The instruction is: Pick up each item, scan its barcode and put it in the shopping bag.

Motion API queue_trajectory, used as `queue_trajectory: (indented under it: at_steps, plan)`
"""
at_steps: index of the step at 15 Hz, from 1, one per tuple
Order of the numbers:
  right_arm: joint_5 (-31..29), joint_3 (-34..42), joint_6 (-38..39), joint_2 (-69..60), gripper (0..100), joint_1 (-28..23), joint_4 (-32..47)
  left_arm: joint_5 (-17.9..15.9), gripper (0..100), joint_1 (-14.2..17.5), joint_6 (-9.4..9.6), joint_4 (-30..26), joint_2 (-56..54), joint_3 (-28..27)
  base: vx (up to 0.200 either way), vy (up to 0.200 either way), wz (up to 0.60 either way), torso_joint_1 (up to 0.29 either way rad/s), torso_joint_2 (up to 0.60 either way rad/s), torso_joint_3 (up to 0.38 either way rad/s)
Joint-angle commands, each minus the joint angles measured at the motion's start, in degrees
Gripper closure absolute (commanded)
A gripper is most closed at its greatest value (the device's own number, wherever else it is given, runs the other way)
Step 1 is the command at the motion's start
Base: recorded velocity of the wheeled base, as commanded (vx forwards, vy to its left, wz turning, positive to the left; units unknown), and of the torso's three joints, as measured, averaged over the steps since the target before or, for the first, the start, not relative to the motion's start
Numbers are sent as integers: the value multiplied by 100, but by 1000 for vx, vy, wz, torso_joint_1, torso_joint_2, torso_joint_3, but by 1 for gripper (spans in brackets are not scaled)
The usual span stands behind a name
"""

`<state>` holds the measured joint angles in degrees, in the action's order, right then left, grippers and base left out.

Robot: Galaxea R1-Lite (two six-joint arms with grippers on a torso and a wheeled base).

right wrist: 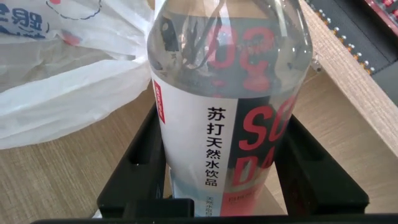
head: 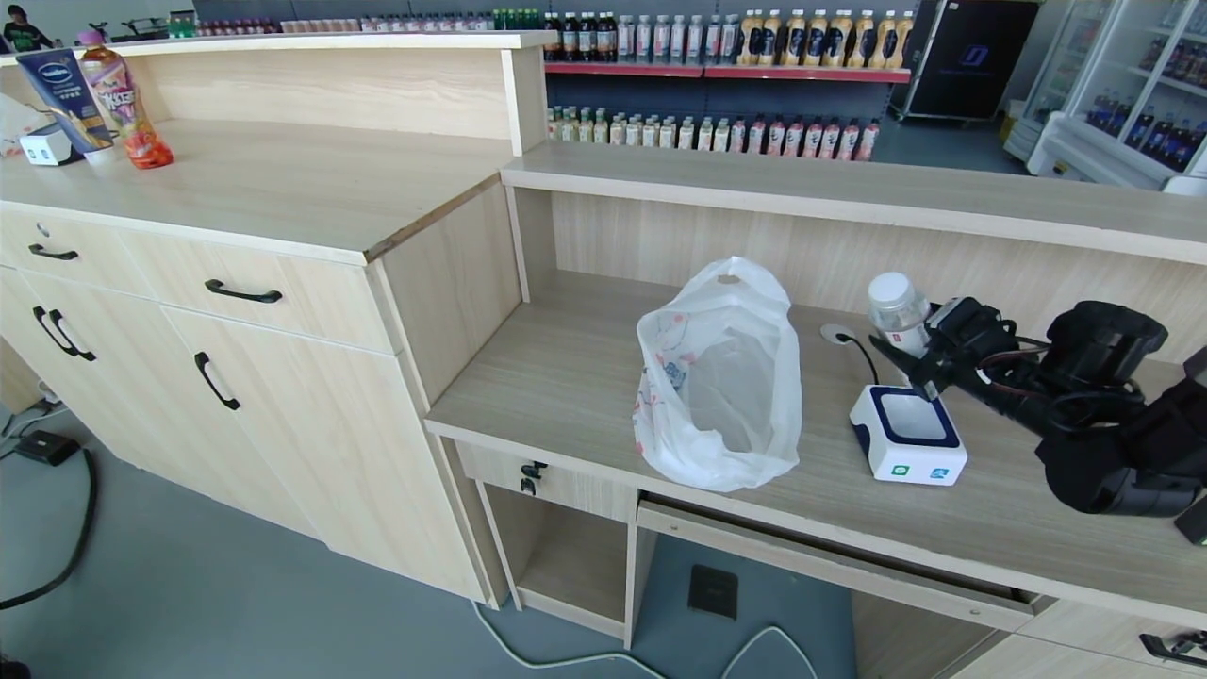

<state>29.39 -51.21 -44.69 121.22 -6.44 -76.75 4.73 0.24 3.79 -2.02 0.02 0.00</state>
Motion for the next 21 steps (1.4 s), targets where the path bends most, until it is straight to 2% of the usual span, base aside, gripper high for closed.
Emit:
queue_trajectory:
  at_steps: [1,2,4,6,7,11,13,16,17,18,19,21]
  plan:
    - [-30,173,567,-1233,100,-51,328,2,0,2,-1,0,-2,0,0,0,0,0,0,0]
    - [-100,287,1085,-1804,100,-183,547,2,0,2,-1,0,-2,0,0,0,0,0,0,0]
    - [-619,630,1762,-2771,100,-420,1136,2,0,2,-1,0,-2,0,0,0,0,0,0,0]
    - [-1023,1333,1832,-3474,100,-763,1365,2,0,2,-1,0,-2,0,0,0,0,0,0,0]
    - [-1041,1483,1832,-3623,100,-815,1321,2,0,2,-1,0,-2,0,0,0,0,0,0,0]
    - [-1067,1465,1736,-3790,100,-1132,1329,2,0,2,-1,0,-2,0,0,0,0,0,0,0]
    - [-1076,1395,1868,-3887,100,-1132,1365,2,0,2,-1,0,-2,0,0,0,600,5,0,5]
    - [-2122,1131,2430,-3957,100,-798,1663,2,0,2,-1,0,-2,0,0,0,600,4,4,6]
    - [-2649,797,2623,-3984,100,-604,2200,2,0,2,-1,0,-2,0,0,0,600,12,2,2]
    - [-2930,472,2720,-3975,100,-437,2780,2,0,2,-1,0,-2,0,0,0,600,-12,-2,7]
    - [-3071,278,2957,-3913,100,-279,3158,2,0,2,-1,0,-2,0,0,0,600,2,2,-2]
    - [-3089,-73,3564,-3439,100,-77,3342,2,0,2,-1,0,-2,0,0,0,300,4,1,1]
